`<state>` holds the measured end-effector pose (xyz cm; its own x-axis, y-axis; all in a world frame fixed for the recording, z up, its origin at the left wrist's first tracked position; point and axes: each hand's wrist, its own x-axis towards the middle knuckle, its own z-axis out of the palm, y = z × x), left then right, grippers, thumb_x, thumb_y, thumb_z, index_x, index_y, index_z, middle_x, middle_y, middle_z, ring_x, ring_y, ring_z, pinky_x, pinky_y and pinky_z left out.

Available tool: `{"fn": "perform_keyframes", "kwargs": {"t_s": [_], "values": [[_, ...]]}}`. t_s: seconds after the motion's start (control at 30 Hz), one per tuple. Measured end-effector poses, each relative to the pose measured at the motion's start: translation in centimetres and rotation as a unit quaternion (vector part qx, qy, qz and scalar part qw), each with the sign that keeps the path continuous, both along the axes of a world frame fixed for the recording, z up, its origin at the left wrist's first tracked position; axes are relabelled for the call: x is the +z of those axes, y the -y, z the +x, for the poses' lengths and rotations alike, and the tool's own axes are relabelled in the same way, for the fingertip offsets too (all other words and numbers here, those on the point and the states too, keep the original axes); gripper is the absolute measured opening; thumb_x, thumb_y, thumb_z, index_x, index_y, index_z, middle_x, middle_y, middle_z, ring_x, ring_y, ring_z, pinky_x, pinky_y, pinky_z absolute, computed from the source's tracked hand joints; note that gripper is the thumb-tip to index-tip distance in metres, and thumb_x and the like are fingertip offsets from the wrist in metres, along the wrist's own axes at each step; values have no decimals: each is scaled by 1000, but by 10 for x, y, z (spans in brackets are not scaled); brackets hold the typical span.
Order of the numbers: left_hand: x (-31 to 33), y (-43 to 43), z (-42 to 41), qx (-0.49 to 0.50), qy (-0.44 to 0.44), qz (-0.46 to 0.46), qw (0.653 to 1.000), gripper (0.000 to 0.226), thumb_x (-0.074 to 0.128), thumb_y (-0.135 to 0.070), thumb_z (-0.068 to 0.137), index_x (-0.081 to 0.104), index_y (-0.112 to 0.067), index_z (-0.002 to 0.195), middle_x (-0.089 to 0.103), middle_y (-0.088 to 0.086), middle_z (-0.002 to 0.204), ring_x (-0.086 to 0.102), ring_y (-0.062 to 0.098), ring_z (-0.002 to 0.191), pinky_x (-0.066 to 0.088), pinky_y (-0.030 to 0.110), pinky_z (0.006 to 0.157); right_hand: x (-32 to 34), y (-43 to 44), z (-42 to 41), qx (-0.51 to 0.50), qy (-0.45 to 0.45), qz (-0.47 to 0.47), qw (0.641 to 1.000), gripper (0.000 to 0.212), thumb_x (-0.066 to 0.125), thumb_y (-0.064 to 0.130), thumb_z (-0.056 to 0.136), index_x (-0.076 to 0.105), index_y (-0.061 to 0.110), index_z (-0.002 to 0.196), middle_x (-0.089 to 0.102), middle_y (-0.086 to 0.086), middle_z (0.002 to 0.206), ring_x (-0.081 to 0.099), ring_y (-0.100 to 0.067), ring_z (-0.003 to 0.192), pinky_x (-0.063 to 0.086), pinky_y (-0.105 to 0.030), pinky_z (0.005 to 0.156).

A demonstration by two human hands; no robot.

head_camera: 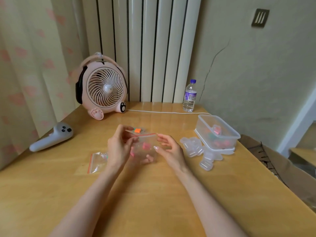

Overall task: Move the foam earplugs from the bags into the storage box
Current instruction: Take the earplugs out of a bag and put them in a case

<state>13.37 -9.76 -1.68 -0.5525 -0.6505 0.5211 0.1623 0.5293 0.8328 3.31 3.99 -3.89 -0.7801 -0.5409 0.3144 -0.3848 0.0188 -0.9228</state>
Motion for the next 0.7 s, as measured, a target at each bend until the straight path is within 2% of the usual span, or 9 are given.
{"fn": "perform_keyframes", "kwargs": {"t_s": [0.1, 0.23, 0.33, 0.4, 0.47, 0.5, 0.57, 0.63, 0.7], "values": [[-2, 2, -1, -6, 50, -25, 998, 19, 68, 0, 79, 62, -17, 84, 67, -6, 69, 63, 3, 60, 52, 25, 66, -1, 4, 3, 18, 19, -12, 1000, 31, 70, 13, 81, 61, 25, 109, 64, 6, 104, 59, -6, 99, 44, -11, 79], [-9, 7, -5, 12, 95, -82, 992, 12, 72, -14, 79, 63, -21, 75, 70, -5, 80, 64, 15, 73, 52, 35, 71, -4, 8, 2, -37, -5, -33, 999, 19, 71, 11, 80, 62, 28, 79, 66, 7, 82, 59, -9, 77, 44, -12, 71], [-10, 6, -6, 36, 73, -182, 980, 9, 74, -16, 76, 65, -16, 75, 61, -4, 112, 48, 12, 99, 36, 25, 85, -5, 8, 1, -48, -19, -35, 998, 10, 71, 20, 78, 66, 29, 81, 69, 5, 89, 60, -11, 86, 46, -18, 77], [-4, 4, -3, 59, 32, -220, 973, 9, 76, -14, 74, 67, -14, 73, 57, -4, 112, 41, 12, 98, 33, 25, 84, -3, 6, 1, -70, -48, -42, 996, 10, 69, 25, 76, 67, 34, 79, 67, 5, 93, 58, -15, 96, 46, -21, 79], [3, 0, -1, 44, 7, -223, 974, 11, 75, -12, 75, 65, -13, 72, 59, -6, 102, 43, 11, 93, 36, 26, 81, 3, 2, 2, -85, -61, -63, 992, 19, 70, 19, 78, 66, 36, 74, 67, 6, 90, 58, -17, 97, 44, -21, 77], [5, -3, 1, 15, -2, -197, 980, 11, 74, -11, 76, 63, -13, 73, 62, -7, 96, 47, 11, 90, 40, 26, 78, 7, 0, 2, -79, -52, -79, 992, 21, 70, 15, 79, 67, 35, 72, 67, 7, 86, 60, -17, 94, 44, -23, 77], [12, -12, 3, -84, -7, -46, 995, 13, 71, -7, 79, 59, -11, 82, 67, 0, 91, 59, 11, 79, 48, 25, 64, 15, -6, 3, -38, -6, -110, 993, 21, 69, 8, 81, 68, 27, 72, 69, 8, 77, 62, -14, 82, 48, -26, 75], [16, -20, 4, -168, -10, 109, 980, 21, 68, -1, 79, 54, -3, 94, 69, 11, 91, 63, 6, 64, 47, 17, 50, 21, -11, 6, 6, 37, -123, 992, 19, 66, -1, 82, 67, 16, 73, 67, 6, 66, 62, -10, 69, 51, -22, 70], [16, -24, 4, -203, -11, 188, 961, 25, 66, 3, 79, 52, 0, 99, 72, 11, 84, 67, 7, 65, 48, 14, 54, 25, -13, 9, 22, 54, -115, 992, 19, 62, -6, 83, 65, 10, 73, 64, 1, 62, 60, -7, 59, 48, -15, 62]]}}
